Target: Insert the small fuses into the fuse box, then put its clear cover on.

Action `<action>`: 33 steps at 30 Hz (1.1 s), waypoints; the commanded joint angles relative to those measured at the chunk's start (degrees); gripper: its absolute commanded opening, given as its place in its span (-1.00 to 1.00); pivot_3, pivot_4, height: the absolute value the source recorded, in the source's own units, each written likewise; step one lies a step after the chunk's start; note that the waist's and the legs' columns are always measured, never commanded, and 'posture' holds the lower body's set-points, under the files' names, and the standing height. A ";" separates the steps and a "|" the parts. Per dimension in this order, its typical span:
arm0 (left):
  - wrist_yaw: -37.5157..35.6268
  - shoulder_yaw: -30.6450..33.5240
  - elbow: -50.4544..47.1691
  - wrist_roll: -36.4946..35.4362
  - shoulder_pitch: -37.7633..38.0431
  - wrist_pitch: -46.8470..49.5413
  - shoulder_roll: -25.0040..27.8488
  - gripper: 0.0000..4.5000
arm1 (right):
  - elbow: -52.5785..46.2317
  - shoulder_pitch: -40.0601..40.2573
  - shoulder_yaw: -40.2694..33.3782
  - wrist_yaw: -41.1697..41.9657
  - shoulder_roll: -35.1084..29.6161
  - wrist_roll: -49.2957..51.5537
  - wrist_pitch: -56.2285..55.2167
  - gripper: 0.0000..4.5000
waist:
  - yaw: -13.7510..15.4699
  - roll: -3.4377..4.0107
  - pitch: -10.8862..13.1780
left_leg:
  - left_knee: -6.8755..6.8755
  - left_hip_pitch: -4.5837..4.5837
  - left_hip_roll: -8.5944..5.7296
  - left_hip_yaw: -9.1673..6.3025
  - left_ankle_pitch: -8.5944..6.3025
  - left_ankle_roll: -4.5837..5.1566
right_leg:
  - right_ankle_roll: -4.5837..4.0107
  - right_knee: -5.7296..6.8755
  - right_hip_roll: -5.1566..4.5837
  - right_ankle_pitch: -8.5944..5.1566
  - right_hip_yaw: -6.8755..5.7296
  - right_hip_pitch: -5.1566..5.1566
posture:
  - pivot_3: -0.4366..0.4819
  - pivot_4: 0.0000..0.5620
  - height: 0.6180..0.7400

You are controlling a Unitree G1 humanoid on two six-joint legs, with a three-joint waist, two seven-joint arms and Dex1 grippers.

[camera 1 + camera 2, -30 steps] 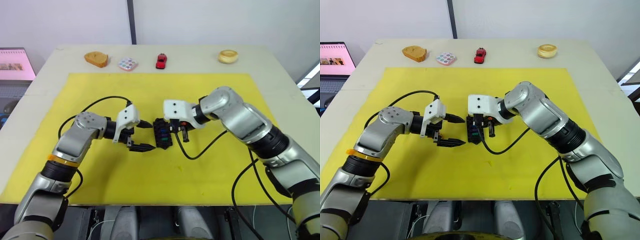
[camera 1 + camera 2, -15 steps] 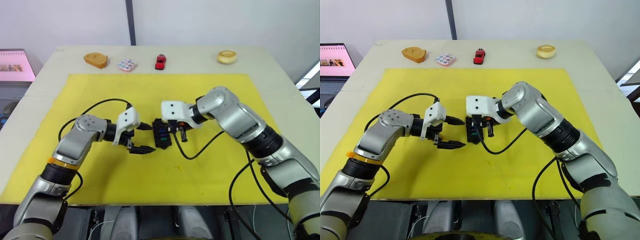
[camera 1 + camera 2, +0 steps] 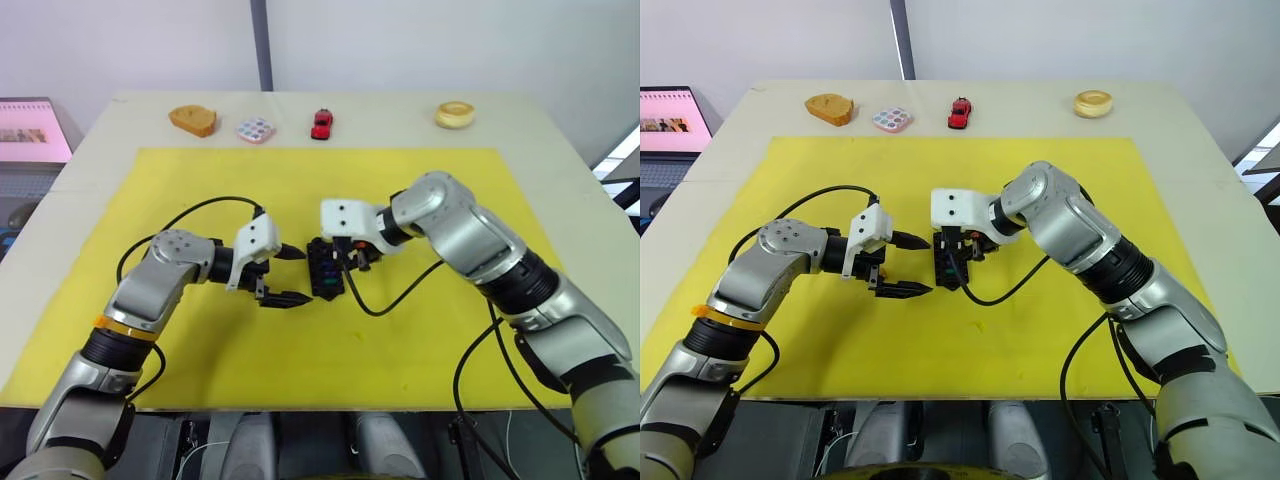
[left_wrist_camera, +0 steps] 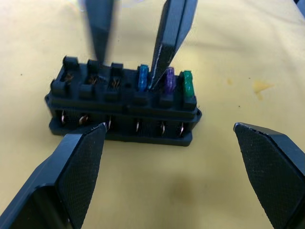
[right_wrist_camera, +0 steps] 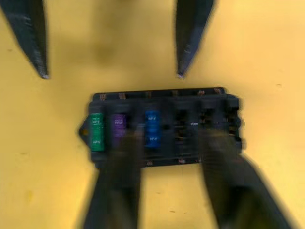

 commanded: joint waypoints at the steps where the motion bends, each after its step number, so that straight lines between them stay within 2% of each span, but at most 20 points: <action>1: -0.09 0.68 -1.55 -0.40 -0.20 0.03 0.49 1.00 | -1.39 -0.32 -0.77 0.61 0.15 0.37 0.77 -0.18 | 0.00 0.00 0.00 | 0.00 -0.01 0.00 0.00 0.00 0.00 | 0.00 0.00 0.00 0.00 0.00 0.00 | -0.05 -0.47 1.00; 20: 0.22 1.48 -0.18 -0.32 -0.74 -0.34 0.60 1.00 | -7.38 -2.73 -8.73 0.52 -0.62 8.17 8.96 -0.18 | -0.03 0.01 0.01 | 0.00 -0.02 0.00 -0.01 0.00 0.00 | 0.00 0.00 0.00 0.00 0.00 -0.02 | -0.05 -0.47 1.00; 23: 0.25 1.92 0.33 -0.32 -1.11 -0.31 0.81 1.00 | -9.12 -0.60 -9.33 -0.61 -1.14 9.21 9.27 -0.58 | -0.05 0.01 0.01 | 0.00 -0.02 0.00 -0.01 0.00 0.00 | 0.00 0.00 0.01 0.00 0.00 -0.03 | -0.05 -0.47 1.00; 25: 0.23 2.04 0.56 -0.30 -1.25 -0.35 0.87 1.00 | -10.00 1.15 -9.22 -1.68 -1.14 9.51 9.13 -0.97 | -0.03 0.00 0.00 | -0.01 -0.02 0.00 -0.02 0.00 0.00 | 0.00 0.00 0.01 0.00 -0.01 -0.03 | -0.05 -0.47 1.00; 33: 0.00 2.10 1.69 -0.04 -2.07 -0.77 0.90 1.00 | -9.20 4.53 -9.03 -4.94 -0.05 10.15 8.44 -0.97 | -0.07 0.01 0.01 | -0.01 -0.03 0.00 -0.01 0.00 0.00 | 0.00 0.00 0.01 0.00 0.00 -0.04 | -0.05 -0.47 1.00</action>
